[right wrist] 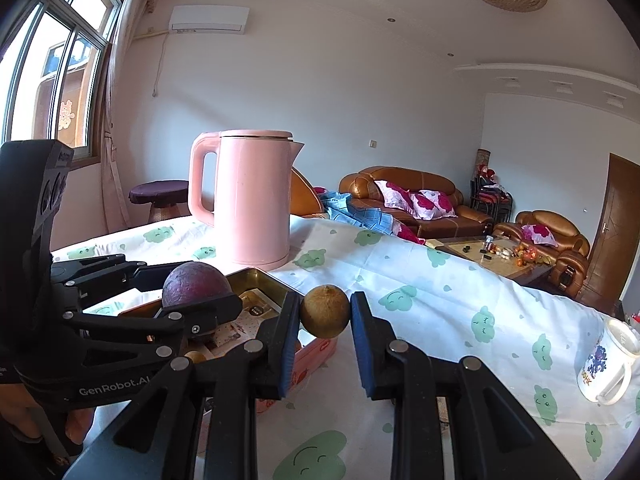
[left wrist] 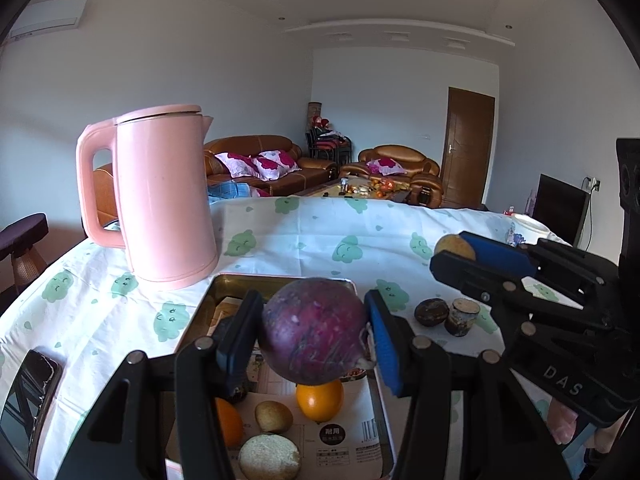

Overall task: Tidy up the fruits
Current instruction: 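Carry the purple fruit and brown fruit over the tin box with both tools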

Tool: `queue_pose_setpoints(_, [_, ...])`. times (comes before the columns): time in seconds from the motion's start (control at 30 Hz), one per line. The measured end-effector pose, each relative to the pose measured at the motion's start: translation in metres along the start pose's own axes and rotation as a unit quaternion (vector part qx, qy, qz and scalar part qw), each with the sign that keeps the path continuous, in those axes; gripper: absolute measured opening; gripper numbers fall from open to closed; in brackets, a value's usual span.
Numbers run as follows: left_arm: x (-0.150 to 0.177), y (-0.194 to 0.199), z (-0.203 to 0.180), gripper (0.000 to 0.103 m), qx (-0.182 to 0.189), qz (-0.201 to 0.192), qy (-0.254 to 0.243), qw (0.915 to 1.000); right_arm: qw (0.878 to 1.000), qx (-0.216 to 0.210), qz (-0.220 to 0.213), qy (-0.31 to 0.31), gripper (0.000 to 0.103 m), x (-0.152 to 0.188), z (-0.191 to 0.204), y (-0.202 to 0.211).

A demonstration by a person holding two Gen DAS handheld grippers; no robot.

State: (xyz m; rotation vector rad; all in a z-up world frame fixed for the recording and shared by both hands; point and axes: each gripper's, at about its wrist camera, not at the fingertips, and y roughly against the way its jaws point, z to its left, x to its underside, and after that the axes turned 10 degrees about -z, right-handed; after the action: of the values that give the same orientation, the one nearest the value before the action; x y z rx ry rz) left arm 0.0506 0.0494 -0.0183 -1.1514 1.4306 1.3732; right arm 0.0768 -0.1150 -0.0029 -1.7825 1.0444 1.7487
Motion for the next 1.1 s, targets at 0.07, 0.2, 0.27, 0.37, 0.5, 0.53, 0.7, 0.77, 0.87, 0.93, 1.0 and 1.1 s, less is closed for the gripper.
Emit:
queue_pose_setpoints(0.07, [0.000, 0.001, 0.003, 0.054, -0.002, 0.001, 0.001, 1.0000, 1.000, -0.003, 0.001, 0.001, 0.027, -0.001, 0.002, -0.003])
queue_pose_setpoints(0.2, [-0.001, 0.002, 0.011, 0.054, -0.011, 0.002, 0.003, 0.9999, 1.000, -0.011, 0.004, 0.004, 0.027, -0.003, 0.010, -0.011])
queue_pose_setpoints(0.27, [-0.001, 0.002, 0.015, 0.054, -0.014, 0.003, 0.006, 0.9999, 1.000, -0.014, 0.006, 0.006, 0.027, -0.003, 0.013, -0.015])
queue_pose_setpoints(0.37, [-0.001, 0.002, 0.020, 0.054, -0.021, 0.005, 0.006, 0.9998, 1.000, -0.021, 0.009, 0.007, 0.027, -0.004, 0.018, -0.022])
queue_pose_setpoints(0.5, [-0.001, 0.001, 0.027, 0.054, -0.030, 0.007, 0.005, 0.9995, 0.999, -0.029, 0.014, 0.009, 0.027, -0.004, 0.026, -0.030])
queue_pose_setpoints(0.53, [-0.001, 0.000, 0.029, 0.054, -0.032, 0.009, 0.005, 0.9994, 0.999, -0.030, 0.014, 0.010, 0.027, -0.003, 0.028, -0.032])
queue_pose_setpoints(0.7, [0.002, -0.002, 0.038, 0.054, -0.040, 0.016, 0.010, 0.9990, 0.999, -0.037, 0.021, 0.012, 0.027, -0.001, 0.035, -0.040])
queue_pose_setpoints(0.77, [0.003, -0.004, 0.041, 0.054, -0.043, 0.021, 0.010, 0.9988, 0.999, -0.039, 0.024, 0.012, 0.027, 0.000, 0.038, -0.042])
queue_pose_setpoints(0.87, [0.005, -0.007, 0.046, 0.054, -0.051, 0.026, 0.010, 0.9983, 0.999, -0.043, 0.030, 0.012, 0.027, 0.003, 0.040, -0.047])
queue_pose_setpoints(0.93, [0.007, -0.009, 0.050, 0.054, -0.054, 0.033, 0.013, 0.9980, 0.998, -0.047, 0.035, 0.011, 0.027, 0.004, 0.042, -0.050])
queue_pose_setpoints(1.0, [0.009, -0.013, 0.054, 0.054, -0.055, 0.041, 0.015, 0.9975, 0.998, -0.051, 0.041, 0.012, 0.027, 0.006, 0.044, -0.053])
queue_pose_setpoints(1.1, [0.013, -0.016, 0.058, 0.054, -0.058, 0.050, 0.019, 0.9969, 0.997, -0.056, 0.050, 0.014, 0.027, 0.010, 0.047, -0.057])
